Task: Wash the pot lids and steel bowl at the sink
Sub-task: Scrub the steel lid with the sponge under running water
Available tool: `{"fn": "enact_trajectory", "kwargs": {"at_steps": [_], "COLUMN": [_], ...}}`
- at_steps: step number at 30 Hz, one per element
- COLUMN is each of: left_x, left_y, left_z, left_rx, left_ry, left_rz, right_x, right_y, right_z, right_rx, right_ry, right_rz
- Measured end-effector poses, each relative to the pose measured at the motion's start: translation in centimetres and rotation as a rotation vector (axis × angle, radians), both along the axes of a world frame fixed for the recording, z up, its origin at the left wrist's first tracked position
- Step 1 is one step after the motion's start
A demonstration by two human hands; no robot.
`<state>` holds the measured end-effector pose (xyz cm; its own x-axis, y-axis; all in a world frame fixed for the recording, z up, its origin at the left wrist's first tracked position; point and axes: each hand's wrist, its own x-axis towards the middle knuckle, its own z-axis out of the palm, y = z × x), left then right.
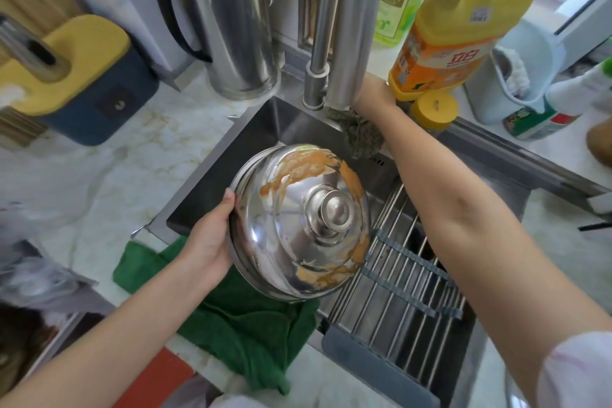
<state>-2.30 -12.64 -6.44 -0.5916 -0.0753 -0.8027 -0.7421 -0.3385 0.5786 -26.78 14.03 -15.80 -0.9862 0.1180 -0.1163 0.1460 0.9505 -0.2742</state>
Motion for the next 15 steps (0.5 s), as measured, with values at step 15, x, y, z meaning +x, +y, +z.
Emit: {"fn": "enact_trajectory", "kwargs": {"at_steps": [15], "left_x": [0.1], "left_y": [0.4], "left_z": [0.3], "left_rx": [0.028], "left_ry": [-0.014], "left_rz": [0.015], "right_x": [2.2], "right_y": [-1.0], "right_z": [3.6], "right_rx": [0.074], "right_ry": [-0.106], "right_rz": [0.039]}}
